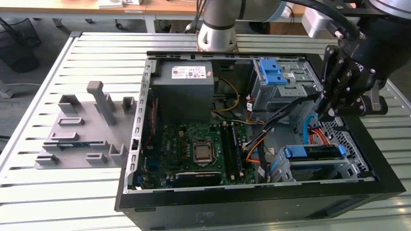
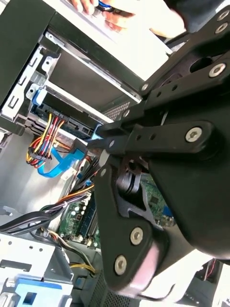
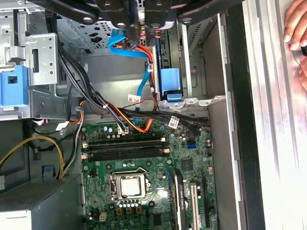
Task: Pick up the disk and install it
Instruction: 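Insert the second disk wire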
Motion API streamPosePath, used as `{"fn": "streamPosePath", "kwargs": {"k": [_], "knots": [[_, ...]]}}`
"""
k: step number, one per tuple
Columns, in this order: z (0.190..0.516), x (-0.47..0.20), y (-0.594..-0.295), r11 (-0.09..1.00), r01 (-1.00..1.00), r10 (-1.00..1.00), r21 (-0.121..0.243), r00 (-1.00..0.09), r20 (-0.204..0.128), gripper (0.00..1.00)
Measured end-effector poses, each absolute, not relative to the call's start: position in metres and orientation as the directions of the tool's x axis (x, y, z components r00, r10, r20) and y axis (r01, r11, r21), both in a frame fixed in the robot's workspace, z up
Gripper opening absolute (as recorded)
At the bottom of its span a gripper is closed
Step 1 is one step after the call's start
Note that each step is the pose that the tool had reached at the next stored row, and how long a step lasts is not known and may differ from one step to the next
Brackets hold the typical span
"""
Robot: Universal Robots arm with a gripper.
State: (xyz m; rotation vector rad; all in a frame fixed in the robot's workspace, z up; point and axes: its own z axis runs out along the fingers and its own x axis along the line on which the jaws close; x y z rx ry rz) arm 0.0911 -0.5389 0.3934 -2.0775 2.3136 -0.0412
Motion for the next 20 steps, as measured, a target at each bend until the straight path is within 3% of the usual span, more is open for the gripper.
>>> {"fn": "streamPosePath", "kwargs": {"k": [1, 2, 14, 20], "knots": [[0.393, 0.091, -0.538, 0.107, -0.993, -0.994, -0.041, -0.107, -0.006, 0.19], [0.393, 0.091, -0.535, 0.108, -0.993, -0.994, -0.041, -0.107, -0.006, 0.25], [0.385, 0.092, -0.523, 0.107, -0.993, -0.994, -0.041, -0.107, -0.003, 0.25], [0.379, 0.092, -0.521, 0.106, -0.993, -0.994, -0.045, -0.107, 0.028, 0.25]]}}
